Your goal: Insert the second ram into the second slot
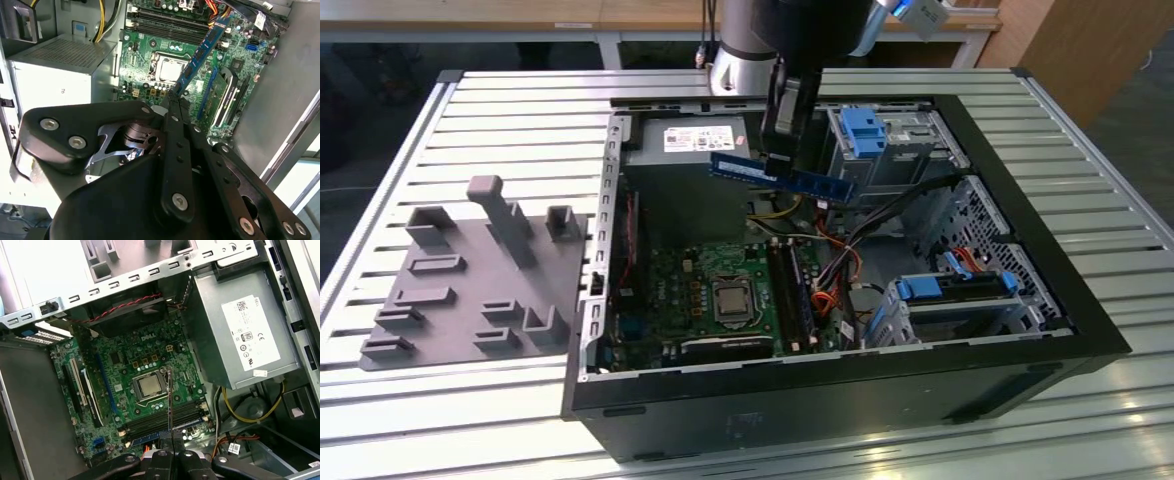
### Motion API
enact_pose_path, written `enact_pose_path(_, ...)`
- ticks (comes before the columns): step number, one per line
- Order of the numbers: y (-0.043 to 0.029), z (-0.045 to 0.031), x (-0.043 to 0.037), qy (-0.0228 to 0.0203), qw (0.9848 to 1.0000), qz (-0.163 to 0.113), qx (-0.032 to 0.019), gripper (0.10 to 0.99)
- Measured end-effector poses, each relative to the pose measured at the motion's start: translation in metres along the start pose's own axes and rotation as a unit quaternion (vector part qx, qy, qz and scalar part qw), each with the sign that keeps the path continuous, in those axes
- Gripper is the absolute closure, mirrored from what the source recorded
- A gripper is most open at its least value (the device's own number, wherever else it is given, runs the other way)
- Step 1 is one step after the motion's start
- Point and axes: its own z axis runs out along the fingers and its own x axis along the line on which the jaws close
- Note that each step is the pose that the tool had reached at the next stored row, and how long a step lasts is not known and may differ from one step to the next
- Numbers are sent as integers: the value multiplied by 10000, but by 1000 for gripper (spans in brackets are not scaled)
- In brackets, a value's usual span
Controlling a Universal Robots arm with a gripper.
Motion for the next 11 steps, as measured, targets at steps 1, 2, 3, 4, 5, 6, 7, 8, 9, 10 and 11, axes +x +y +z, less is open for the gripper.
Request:
enact_pose_path(1, -2, 0, 0, -1, 10000, 23, 0, 973)
enact_pose_path(2, -2, 0, -1, -2, 10000, 46, 0, 973)
enact_pose_path(3, -2, 0, -1, -3, 10000, 70, 0, 973)
enact_pose_path(4, -3, 0, -1, -3, 10000, 92, -1, 973)
enact_pose_path(5, -3, 1, -1, -4, 9999, 115, -1, 973)
enact_pose_path(6, -3, 1, -1, -5, 9999, 137, -1, 973)
enact_pose_path(7, -4, 1, -1, -6, 9999, 159, -1, 973)
enact_pose_path(8, -4, 1, -1, -7, 9998, 180, -1, 973)
enact_pose_path(9, -4, 1, -2, -8, 9998, 201, -1, 973)
enact_pose_path(10, -5, 2, -2, -9, 9998, 222, -1, 973)
enact_pose_path(11, -5, 1, -2, -9, 9997, 244, -2, 973)
